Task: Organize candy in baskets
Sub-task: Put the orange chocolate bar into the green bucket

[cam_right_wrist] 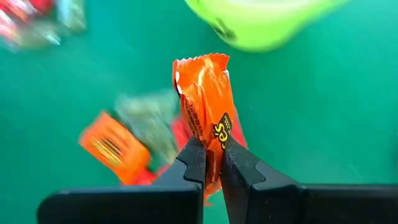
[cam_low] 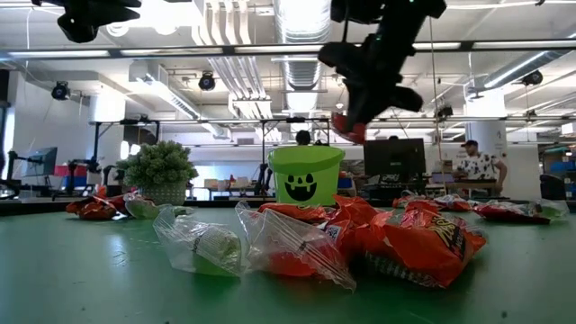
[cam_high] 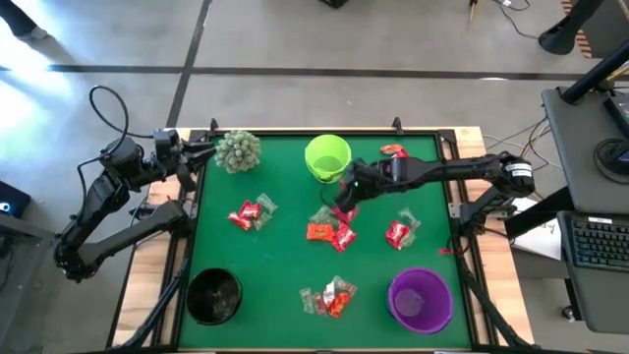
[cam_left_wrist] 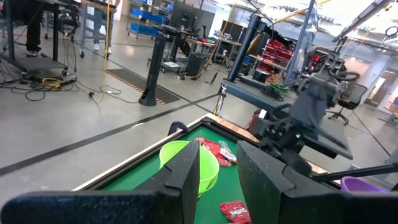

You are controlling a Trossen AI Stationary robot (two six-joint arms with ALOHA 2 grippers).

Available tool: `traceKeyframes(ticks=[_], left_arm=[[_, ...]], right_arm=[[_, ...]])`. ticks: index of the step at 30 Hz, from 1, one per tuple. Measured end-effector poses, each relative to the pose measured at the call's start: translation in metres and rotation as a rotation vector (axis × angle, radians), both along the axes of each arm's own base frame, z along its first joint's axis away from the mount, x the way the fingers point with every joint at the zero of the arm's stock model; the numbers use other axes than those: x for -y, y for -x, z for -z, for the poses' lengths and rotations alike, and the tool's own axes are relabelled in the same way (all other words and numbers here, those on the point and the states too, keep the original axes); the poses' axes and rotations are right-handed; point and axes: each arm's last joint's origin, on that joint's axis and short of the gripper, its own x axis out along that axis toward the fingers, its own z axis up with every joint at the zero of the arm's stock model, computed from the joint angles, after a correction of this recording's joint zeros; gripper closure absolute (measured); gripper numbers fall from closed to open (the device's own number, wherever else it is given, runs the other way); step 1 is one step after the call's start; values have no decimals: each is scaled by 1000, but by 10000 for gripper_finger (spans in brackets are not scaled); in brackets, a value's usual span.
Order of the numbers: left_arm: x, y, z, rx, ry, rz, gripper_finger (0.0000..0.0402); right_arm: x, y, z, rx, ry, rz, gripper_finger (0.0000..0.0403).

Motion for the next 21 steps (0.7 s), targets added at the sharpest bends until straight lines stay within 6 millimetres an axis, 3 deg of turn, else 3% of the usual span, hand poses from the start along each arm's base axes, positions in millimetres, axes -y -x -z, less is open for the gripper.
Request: traceKeyframes(ticks=[21], left_arm=[[0, 0, 0, -23, -47, 2, 312]], right_arm=[[84, -3, -21, 317, 123, 208, 385]])
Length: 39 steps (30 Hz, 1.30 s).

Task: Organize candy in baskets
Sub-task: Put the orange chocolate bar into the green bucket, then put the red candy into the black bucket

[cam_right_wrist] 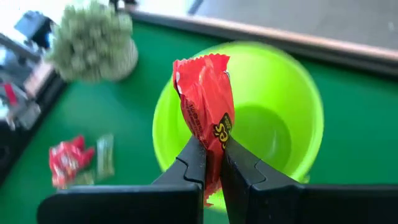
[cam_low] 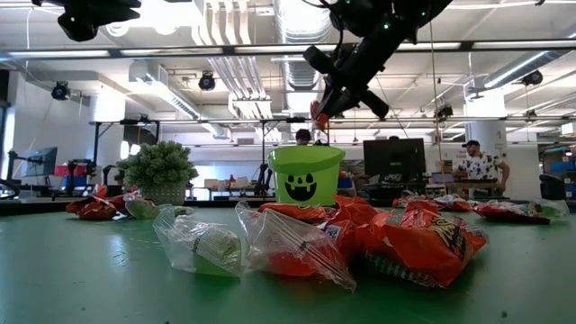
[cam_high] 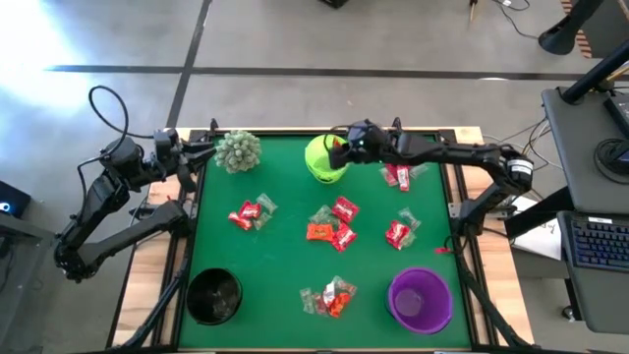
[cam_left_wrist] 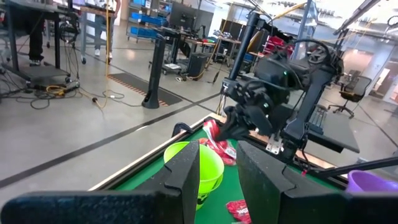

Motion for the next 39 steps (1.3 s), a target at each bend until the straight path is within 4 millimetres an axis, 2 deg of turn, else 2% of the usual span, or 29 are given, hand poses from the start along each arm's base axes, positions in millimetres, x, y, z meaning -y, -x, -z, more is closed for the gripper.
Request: traceKeyframes(ticks=[6, 12, 16, 23, 31, 34, 39], left_arm=[[0, 0, 0, 0, 0, 0, 312], [0, 0, 0, -1, 0, 0, 312], [0, 0, 1, -7, 5, 0, 312], [0, 0, 1, -8, 7, 0, 312], [0, 0, 2, -13, 10, 0, 312], [0, 0, 2, -16, 3, 3, 312], [3, -1, 1, -17, -6, 108, 294]], right_arm=[[15, 2, 1, 14, 24, 27, 385], [21, -10, 24, -35, 6, 12, 385], [24, -20, 34, 10, -10, -12, 382], [23, -24, 33, 48, -9, -43, 327], [19, -18, 12, 108, 11, -51, 279], [12, -12, -4, 164, 4, -76, 270], [-5, 0, -35, 248, 44, -134, 266]])
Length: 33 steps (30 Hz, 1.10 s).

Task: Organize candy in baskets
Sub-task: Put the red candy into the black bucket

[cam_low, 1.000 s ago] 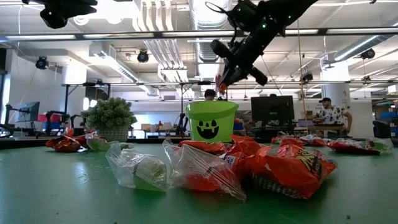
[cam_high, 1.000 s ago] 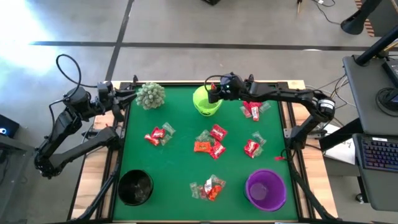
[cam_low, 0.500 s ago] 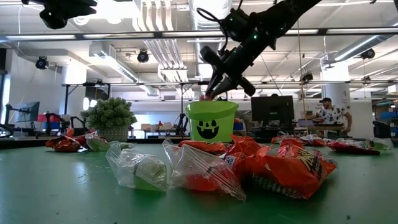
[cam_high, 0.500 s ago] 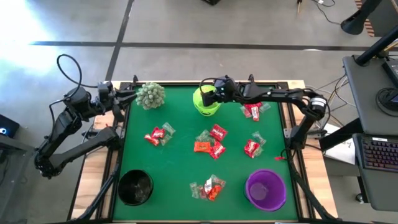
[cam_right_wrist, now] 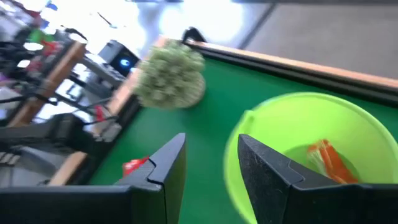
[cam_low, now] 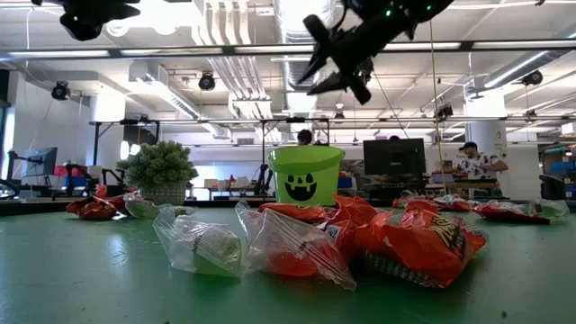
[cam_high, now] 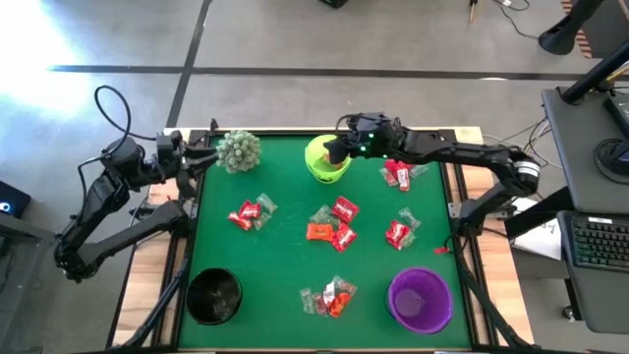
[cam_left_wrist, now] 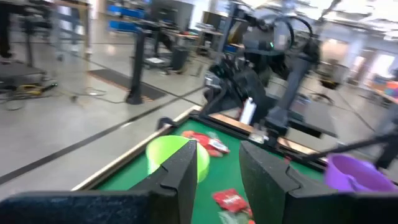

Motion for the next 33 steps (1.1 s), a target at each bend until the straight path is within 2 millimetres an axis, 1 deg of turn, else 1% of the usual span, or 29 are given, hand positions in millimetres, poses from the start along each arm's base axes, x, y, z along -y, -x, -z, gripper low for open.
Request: traceKeyframes(ticks=[6, 9, 13, 19, 26, 33], left_arm=[[3, -1, 1, -12, 1, 98, 248], [5, 0, 11, -101, 10, 138, 240], [4, 1, 26, -245, 97, 106, 240], [0, -1, 33, -322, 130, 69, 239], [-11, -9, 44, -472, 214, -32, 239], [-24, -24, 61, -585, 276, -18, 239]], right_arm=[[-23, 18, -34, 92, 48, -52, 266], [-34, 28, -46, 118, 57, -76, 266], [-45, 41, -57, 116, 58, -100, 266], [-50, 52, -60, 88, 46, -104, 266], [-49, 49, -55, 60, 26, -100, 266], [-50, 45, -48, 23, -1, -101, 266]])
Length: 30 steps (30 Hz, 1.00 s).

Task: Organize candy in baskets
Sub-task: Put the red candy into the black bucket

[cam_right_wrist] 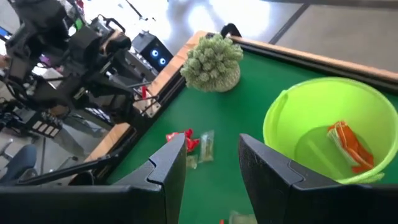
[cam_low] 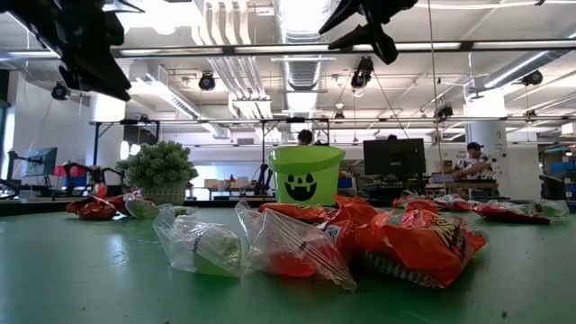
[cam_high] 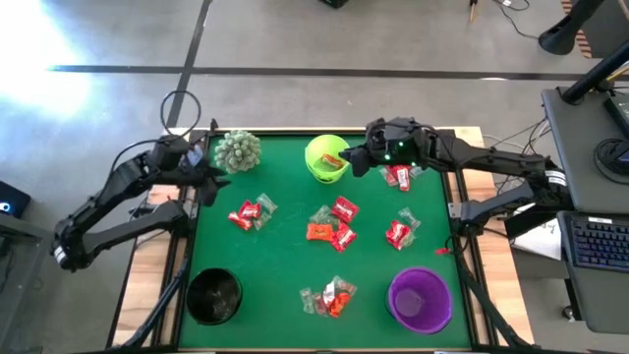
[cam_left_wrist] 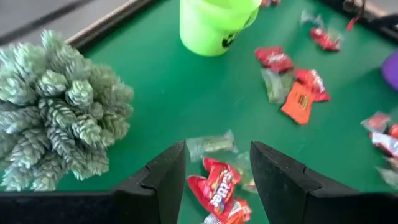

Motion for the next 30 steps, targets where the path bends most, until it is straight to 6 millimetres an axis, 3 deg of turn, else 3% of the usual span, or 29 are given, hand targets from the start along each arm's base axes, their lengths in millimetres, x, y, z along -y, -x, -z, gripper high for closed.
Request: traceKeyframes(ticks=[11, 30], left_arm=[[-8, -20, 11, -80, 78, 83, 239], [-2, -51, 28, -207, 161, 239, 239]], right_arm=[[-3, -1, 0, -2, -3, -10, 266], [-4, 2, 6, -68, -20, -10, 266]])
